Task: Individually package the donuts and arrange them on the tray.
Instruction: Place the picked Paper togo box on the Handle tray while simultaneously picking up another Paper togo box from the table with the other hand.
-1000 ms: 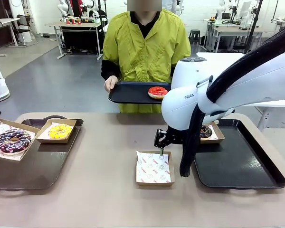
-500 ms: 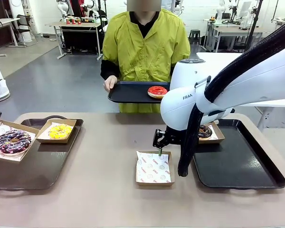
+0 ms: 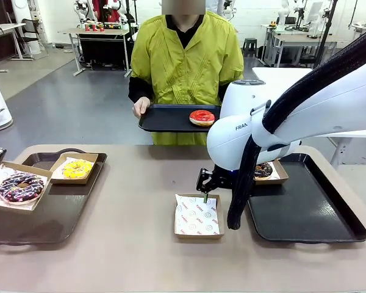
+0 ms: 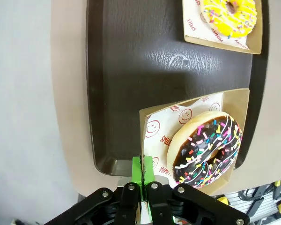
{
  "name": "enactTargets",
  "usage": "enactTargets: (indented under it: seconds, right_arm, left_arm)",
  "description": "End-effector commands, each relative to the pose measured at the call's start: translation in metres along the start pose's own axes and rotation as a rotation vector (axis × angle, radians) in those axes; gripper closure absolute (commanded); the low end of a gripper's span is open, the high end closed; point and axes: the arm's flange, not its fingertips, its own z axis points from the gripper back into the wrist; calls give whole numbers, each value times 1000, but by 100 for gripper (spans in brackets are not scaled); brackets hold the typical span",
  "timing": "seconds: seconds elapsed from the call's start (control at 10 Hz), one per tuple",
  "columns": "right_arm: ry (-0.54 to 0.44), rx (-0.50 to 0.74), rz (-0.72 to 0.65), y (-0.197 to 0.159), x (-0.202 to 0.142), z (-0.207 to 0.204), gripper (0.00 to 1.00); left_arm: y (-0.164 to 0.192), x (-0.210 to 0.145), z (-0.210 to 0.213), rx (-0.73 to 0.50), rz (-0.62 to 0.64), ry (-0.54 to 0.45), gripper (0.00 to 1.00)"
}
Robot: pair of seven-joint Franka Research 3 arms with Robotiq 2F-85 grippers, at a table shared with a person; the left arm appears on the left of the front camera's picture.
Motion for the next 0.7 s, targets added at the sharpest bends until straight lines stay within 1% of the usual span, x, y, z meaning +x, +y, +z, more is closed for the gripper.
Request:
enactTargets:
  seconds: [0.0,0.1,0.3,0.6]
  right_arm:
    - [2,41,21,-4,-6,-14,0]
    - [8,32,29,-2,-6,-22,0]
    - [27,19,36,3,-5,-33,0]
    - [28,22,68,6,-5,-36,0]
  left_arm:
    - [-5,2,-8,0,42,-24,99]
    - [-5,3,-12,-1,35,-38,99]
    - [-2,8,-21,5,37,-24,99]
    - [-3,15,-31,12,24,0,99]
